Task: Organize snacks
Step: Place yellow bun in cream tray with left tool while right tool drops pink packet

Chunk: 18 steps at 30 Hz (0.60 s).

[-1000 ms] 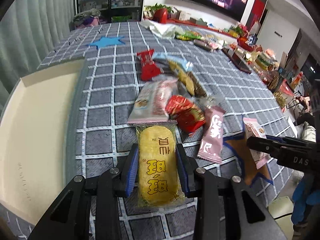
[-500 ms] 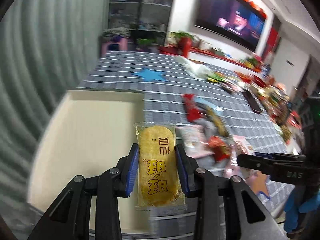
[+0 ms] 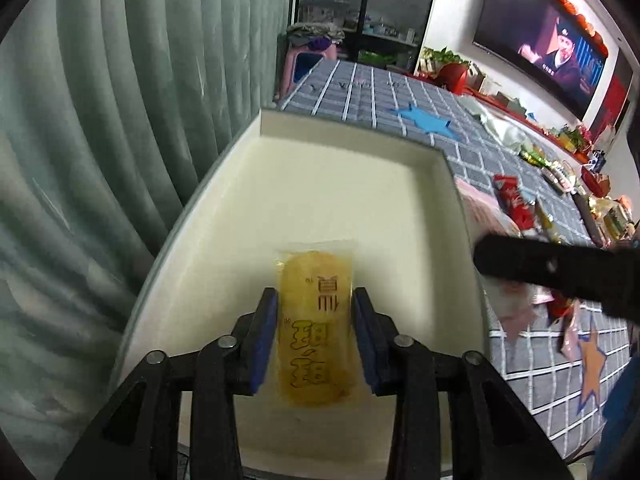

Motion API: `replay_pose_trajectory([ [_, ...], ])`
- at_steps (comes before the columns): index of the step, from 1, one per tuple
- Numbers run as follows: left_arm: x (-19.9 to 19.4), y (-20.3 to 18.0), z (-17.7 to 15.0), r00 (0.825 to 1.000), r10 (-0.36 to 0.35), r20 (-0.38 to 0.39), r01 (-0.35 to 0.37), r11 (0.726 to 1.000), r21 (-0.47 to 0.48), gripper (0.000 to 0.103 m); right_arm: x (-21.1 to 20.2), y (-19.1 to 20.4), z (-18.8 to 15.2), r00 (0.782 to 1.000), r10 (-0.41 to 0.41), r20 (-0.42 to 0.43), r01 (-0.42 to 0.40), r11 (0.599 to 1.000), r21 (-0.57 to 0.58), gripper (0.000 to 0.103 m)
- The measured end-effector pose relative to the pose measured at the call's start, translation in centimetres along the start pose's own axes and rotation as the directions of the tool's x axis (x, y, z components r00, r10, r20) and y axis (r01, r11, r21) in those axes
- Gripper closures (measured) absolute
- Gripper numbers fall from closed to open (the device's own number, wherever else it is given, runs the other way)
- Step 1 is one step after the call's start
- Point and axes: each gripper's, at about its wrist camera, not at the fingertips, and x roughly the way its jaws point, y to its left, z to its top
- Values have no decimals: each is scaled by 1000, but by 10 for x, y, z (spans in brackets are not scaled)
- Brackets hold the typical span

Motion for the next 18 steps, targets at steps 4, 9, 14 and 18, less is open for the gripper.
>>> replay_pose_trajectory([
  [4, 0, -7, -9, 999, 1, 40, -2, 1000, 28, 24, 11, -13, 6, 996, -81, -21, 82, 997, 9, 11],
  [9, -2, -22, -5, 999, -11, 53, 8, 997, 71, 23, -19, -53, 7, 955, -293, 41, 291, 956, 35, 11],
  [14, -21, -46, 0, 994, -19, 106, 5, 991, 135, 23, -32, -120, 7, 878, -478, 25, 470, 870, 148, 11],
  [18, -33, -68, 3, 992, -57, 113, 34, 981, 190, 22, -31, -149, -6, 865, -502, -13, 498, 853, 157, 1],
])
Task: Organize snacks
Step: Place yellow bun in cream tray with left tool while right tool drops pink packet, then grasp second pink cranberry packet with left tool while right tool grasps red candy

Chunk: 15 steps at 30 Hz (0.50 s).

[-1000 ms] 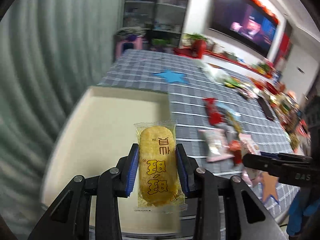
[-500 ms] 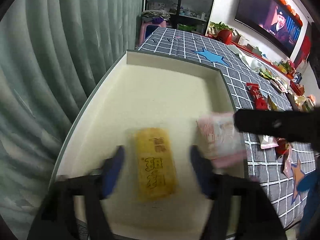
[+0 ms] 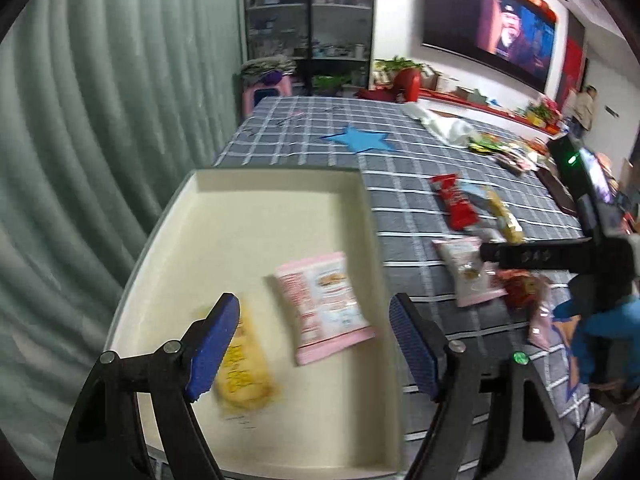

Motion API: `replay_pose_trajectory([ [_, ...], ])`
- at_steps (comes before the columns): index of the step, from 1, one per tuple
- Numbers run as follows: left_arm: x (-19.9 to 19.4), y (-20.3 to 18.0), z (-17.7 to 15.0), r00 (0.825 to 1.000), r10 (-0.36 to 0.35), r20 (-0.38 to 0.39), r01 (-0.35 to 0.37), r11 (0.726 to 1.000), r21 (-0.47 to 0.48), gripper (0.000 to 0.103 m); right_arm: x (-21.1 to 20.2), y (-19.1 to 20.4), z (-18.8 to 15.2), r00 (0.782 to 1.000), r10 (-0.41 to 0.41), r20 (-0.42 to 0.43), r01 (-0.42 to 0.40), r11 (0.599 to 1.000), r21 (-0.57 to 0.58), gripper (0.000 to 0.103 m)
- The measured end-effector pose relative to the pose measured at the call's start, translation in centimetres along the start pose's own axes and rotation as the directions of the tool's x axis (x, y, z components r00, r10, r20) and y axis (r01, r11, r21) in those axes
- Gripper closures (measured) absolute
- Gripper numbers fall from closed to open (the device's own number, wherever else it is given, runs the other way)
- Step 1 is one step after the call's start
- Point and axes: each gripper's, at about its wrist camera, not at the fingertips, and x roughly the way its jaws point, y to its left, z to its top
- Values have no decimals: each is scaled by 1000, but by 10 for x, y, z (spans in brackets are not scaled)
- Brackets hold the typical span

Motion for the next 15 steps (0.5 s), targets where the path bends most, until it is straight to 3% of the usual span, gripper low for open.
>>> replay_pose_trajectory([
  [2, 0, -13, 2, 1000, -27, -7, 27, 999, 25, 22, 0, -12, -7, 1000, 10, 6, -10, 1000, 5, 1],
  [5, 1, -36, 4, 999, -52, -15, 53, 997, 62, 22, 6, -36, -22, 998, -39, -48, 39, 999, -6, 1],
  [9, 3, -66, 4, 995, -91, -28, 93, 990, 109, 22, -5, -74, -45, 999, -42, -13, 42, 999, -1, 0],
  [13, 9, -97, 3, 993, -111, -46, 118, 978, 174, 22, -29, -116, -64, 995, 82, 51, -86, 994, 72, 0],
  [15, 13, -108, 3, 992, -112, -53, 120, 973, 199, 22, -40, -134, -74, 992, 83, 95, -94, 989, 116, 0],
])
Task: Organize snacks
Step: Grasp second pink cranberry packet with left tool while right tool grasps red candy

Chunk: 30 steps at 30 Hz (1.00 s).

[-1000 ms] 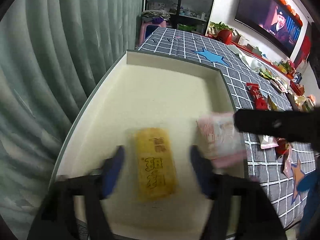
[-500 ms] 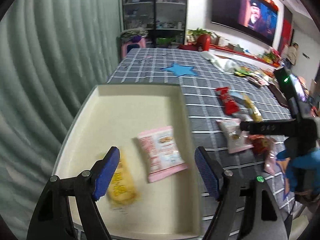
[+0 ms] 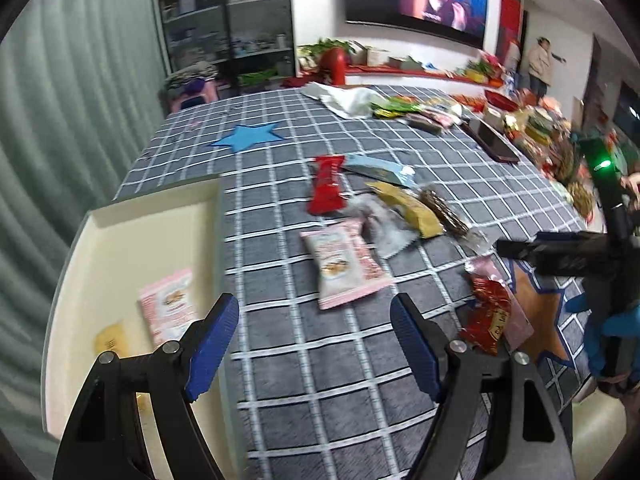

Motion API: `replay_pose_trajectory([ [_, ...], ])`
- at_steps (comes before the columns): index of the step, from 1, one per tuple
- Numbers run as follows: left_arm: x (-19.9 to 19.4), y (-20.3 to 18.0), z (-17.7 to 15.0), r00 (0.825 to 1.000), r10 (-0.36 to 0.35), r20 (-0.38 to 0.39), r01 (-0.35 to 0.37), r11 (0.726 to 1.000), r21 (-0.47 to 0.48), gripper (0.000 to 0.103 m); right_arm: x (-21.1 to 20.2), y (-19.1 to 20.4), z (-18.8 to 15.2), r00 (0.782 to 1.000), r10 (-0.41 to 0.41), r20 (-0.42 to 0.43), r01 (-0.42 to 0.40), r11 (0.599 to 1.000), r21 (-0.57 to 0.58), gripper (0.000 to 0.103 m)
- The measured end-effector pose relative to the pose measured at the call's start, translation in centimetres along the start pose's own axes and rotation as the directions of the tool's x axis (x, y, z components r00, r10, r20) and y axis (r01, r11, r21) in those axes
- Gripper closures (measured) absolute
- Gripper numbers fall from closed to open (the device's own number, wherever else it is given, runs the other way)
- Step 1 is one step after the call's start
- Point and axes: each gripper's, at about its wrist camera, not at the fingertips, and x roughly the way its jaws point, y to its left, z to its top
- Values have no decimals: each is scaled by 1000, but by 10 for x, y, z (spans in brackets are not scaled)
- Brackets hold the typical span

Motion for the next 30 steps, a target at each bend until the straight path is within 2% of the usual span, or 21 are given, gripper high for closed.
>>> replay_pose_trajectory([
  [2, 9, -7, 3, 1000, 0, -21, 0, 1000, 9, 21, -8, -26, -8, 999, -12, 32, 10, 998, 62, 0],
  [4, 21, -11, 7, 998, 0, -55, 0, 1000, -3, 21, -6, -46, -16, 1000, -19, 23, 17, 995, 100, 0],
  [5, 28, -13, 8, 997, 1, -74, -2, 1000, -17, 21, -9, -47, -19, 998, -25, 57, 21, 996, 82, 0],
  [9, 54, -14, 17, 989, 35, -142, -46, 996, -79, 21, -9, -41, -27, 994, -90, 63, 89, 996, 22, 0],
  [11, 66, -14, 23, 986, 53, -161, -70, 992, -104, 21, -1, -28, -31, 984, -166, 64, 169, 984, -50, 0],
  [12, 71, -14, 25, 985, 55, -166, -74, 991, -113, 21, -1, -29, -33, 982, -173, 78, 177, 982, -61, 0],
  [16, 101, -12, 29, 969, 28, -247, -63, 989, -135, 21, -3, -31, -35, 985, -154, 80, 159, 986, -54, 0],
  [18, 104, -12, 32, 973, 44, -228, -78, 987, -140, 15, -3, -32, -35, 985, -155, 81, 160, 986, -53, 0],
  [22, 106, -13, 34, 971, 44, -234, -82, 985, -154, 14, -3, -31, -34, 985, -155, 82, 159, 986, -54, 0],
  [25, 104, -14, 33, 973, 29, -228, -65, 986, -151, 22, -2, -31, -34, 985, -154, 81, 159, 986, -55, 0],
  [26, 100, -16, 33, 976, 23, -218, -54, 989, -138, 34, -2, -31, -34, 985, -155, 80, 159, 986, -55, 0],
  [27, 95, -16, 31, 977, 17, -211, -43, 992, -123, 50, -2, -31, -34, 985, -155, 80, 160, 986, -55, 0],
  [28, 93, -17, 31, 978, 12, -208, -36, 993, -110, 55, -2, -31, -34, 985, -155, 80, 160, 986, -55, 0],
  [30, 87, -16, 24, 979, -6, -206, -14, 995, -96, 59, -2, -31, -34, 985, -155, 81, 159, 986, -54, 0],
])
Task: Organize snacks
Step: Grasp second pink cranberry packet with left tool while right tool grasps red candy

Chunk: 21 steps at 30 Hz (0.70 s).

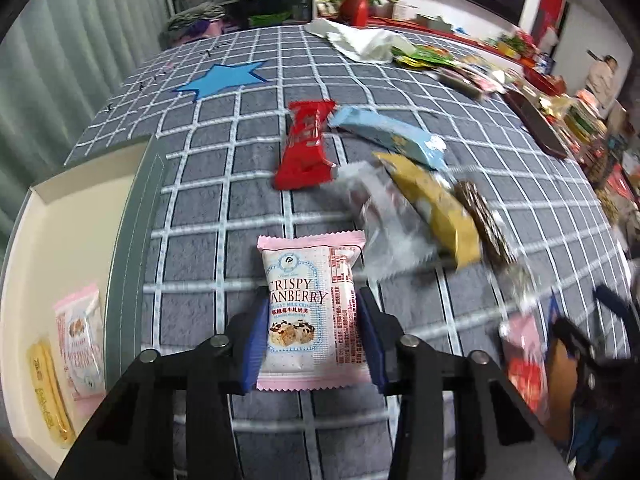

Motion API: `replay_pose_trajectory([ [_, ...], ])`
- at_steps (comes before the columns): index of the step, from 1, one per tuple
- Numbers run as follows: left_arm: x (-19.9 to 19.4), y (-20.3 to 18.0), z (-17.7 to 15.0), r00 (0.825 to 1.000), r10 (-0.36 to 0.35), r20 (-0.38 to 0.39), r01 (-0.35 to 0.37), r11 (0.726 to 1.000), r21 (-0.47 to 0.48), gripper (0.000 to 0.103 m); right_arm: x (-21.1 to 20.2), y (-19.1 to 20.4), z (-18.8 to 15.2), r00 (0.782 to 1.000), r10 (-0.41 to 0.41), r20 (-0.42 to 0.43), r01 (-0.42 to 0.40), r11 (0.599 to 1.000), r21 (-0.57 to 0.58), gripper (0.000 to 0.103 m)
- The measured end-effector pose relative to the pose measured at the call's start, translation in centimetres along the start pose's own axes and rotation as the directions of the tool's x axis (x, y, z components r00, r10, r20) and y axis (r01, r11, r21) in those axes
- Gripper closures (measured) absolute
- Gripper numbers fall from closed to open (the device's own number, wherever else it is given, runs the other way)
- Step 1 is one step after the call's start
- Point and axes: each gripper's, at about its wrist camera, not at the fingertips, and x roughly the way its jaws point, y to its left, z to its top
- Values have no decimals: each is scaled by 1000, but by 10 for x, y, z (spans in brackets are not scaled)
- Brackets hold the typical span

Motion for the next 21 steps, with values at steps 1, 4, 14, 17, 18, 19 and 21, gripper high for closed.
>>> replay_pose_trajectory([
  [1, -1, 1, -3, 1000, -2, 2, 2, 1000, 6, 59, 0, 0, 0, 1000, 0, 0, 0, 1000, -1, 0],
  [4, -14, 6, -25, 1000, 1, 16, -1, 1000, 15, 59, 0, 0, 0, 1000, 1, -3, -1, 1000, 1, 0],
  [14, -22, 7, -42, 998, 6, 55, -7, 1000, 29, 59, -32, 28, -7, 981, 187, -44, -184, 981, 60, 0],
  [17, -22, 6, -43, 998, 11, 68, -13, 1000, 28, 58, -42, 53, -8, 974, 219, -55, -218, 976, 17, 0],
  [18, -22, 6, -43, 998, 12, 69, -13, 1000, 25, 58, -41, 62, -8, 975, 208, -72, -208, 978, 2, 0],
  [19, -22, 7, -43, 997, 11, 70, -13, 1000, 22, 58, -38, 71, -9, 977, 195, -91, -196, 980, -10, 0],
  [21, -22, 7, -43, 997, 9, 74, -10, 1000, 18, 58, -32, 84, -10, 977, 179, -115, -183, 983, -24, 4],
])
